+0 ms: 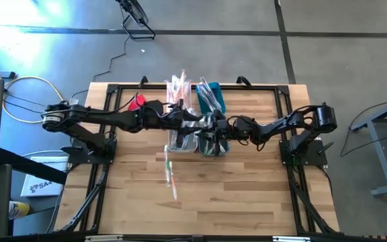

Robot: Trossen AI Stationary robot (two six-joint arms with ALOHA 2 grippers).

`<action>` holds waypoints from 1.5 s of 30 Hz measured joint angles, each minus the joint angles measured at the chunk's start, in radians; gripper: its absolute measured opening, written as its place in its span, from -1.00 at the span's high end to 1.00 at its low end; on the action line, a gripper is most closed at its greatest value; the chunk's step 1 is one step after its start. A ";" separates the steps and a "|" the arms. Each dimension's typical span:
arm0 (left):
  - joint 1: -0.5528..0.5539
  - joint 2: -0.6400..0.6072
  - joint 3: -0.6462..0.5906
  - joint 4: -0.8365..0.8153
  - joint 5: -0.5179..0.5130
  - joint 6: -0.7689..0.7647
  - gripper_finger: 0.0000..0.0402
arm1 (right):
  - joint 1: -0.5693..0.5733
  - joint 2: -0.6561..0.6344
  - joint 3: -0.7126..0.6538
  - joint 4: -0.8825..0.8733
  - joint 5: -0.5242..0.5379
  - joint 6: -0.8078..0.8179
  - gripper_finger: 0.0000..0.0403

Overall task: Pick & Place Toothbrushes
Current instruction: Put the green toothbrush into the blue bin

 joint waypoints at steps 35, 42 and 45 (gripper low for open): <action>0.000 -0.748 -0.412 -0.302 -0.155 -0.026 0.21 | 0.000 -0.098 0.000 -0.215 0.142 0.024 0.79; 0.000 -0.938 -0.539 -0.315 -0.151 -0.035 0.21 | 0.000 -0.098 0.000 -0.256 0.249 0.146 0.79; 0.000 -0.987 -0.579 -0.316 -0.151 -0.038 0.21 | 0.000 -0.098 0.000 -0.308 0.284 0.218 0.79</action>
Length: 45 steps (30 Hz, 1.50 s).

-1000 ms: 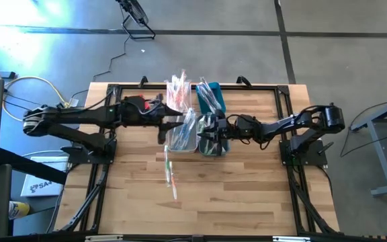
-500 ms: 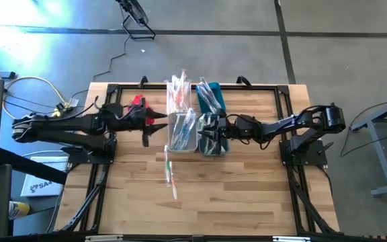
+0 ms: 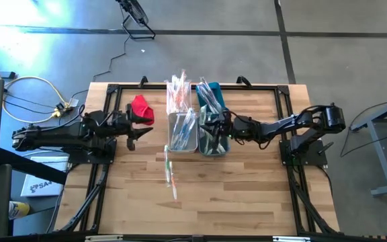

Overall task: Pick & Place Toothbrushes
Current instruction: Put the green toothbrush into the blue bin

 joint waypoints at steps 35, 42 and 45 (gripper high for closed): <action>0.000 -0.009 -0.035 0.009 0.001 -0.019 0.21 | 0.002 0.002 0.000 -0.402 -0.146 0.362 0.59; 0.000 -0.009 -0.035 0.008 0.002 -0.019 0.21 | -0.001 0.003 0.000 -0.402 -0.097 0.327 0.26; 0.000 -0.009 -0.035 0.001 0.002 -0.019 0.21 | -0.002 0.003 0.000 -0.402 -0.106 0.320 0.18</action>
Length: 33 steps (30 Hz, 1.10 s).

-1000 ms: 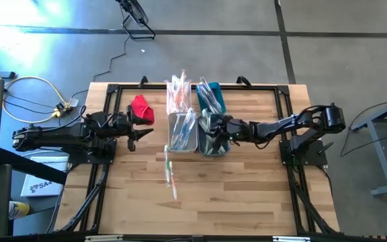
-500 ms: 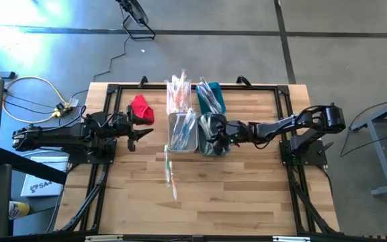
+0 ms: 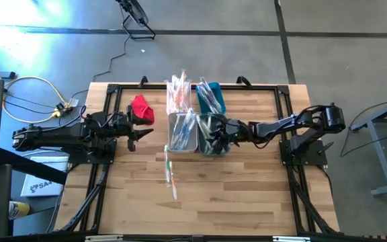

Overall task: Pick & Place Toothbrushes
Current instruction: Put the green toothbrush into the blue bin

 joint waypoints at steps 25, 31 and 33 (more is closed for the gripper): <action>0.000 0.000 0.000 -0.030 0.000 0.000 0.21 | 0.002 -0.377 0.000 -0.172 -0.022 -0.240 0.53; 0.000 0.000 0.000 -0.047 0.000 0.000 0.21 | 0.002 -0.428 0.000 -0.219 -0.020 -0.267 0.63; 0.000 0.000 0.000 -0.046 0.000 -0.004 0.21 | 0.002 -0.434 0.000 -0.223 -0.020 -0.258 0.64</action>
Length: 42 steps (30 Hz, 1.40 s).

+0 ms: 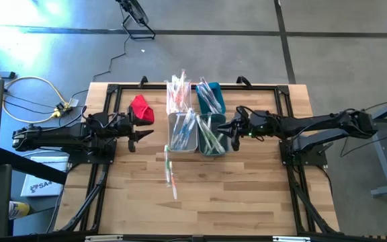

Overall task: Pick & Place Toothbrushes
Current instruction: Put the green toothbrush into the blue bin

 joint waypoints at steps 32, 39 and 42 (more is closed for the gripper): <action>0.000 0.000 0.000 0.002 0.000 -0.139 0.21 | 0.111 -0.124 -0.246 0.463 0.133 -0.247 0.83; 0.000 0.000 0.000 0.002 0.000 -0.152 0.21 | 0.089 -0.157 -0.342 0.666 0.135 -0.339 0.83; 0.000 0.000 0.000 0.001 0.000 -0.157 0.21 | 0.089 -0.207 -0.371 0.666 0.136 -0.366 0.82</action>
